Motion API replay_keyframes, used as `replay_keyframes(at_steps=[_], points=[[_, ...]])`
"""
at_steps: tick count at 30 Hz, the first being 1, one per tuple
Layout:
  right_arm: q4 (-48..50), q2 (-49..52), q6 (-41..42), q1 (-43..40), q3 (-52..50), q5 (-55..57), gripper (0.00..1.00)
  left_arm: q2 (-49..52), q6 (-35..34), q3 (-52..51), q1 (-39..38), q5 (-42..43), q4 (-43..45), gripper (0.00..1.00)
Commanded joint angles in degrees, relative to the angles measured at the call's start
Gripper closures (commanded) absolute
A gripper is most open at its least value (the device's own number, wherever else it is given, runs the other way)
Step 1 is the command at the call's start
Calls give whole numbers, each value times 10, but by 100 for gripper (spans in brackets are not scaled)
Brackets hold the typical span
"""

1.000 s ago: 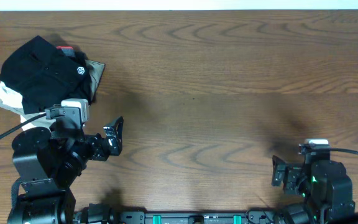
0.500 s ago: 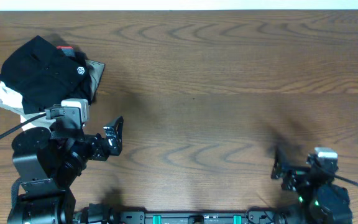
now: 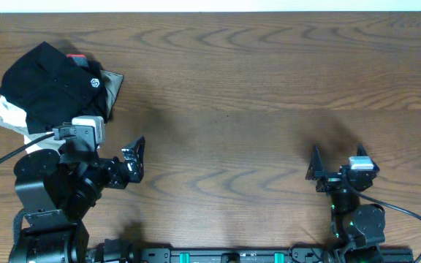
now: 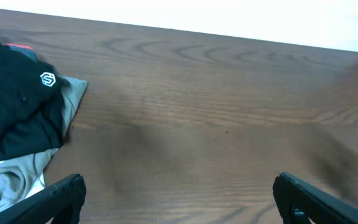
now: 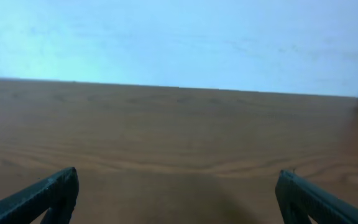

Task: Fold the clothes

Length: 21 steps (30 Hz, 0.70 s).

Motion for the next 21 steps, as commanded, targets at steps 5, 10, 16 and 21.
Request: replay_keyframes(at_steps=[5,10,16,21], points=[[-4,-4,-79,-26,-2,-22,1,-4,8,1,-3,6,0,2],[-5,-4,-33,-28,-2,-30,1,-4,8,1,-3,6,0,2],[-4,-4,-33,-27,-2,-29,1,-4,8,1,-3,6,0,2],[-4,-4,-33,-27,-2,-29,1,-4,8,1,-3,6,0,2]])
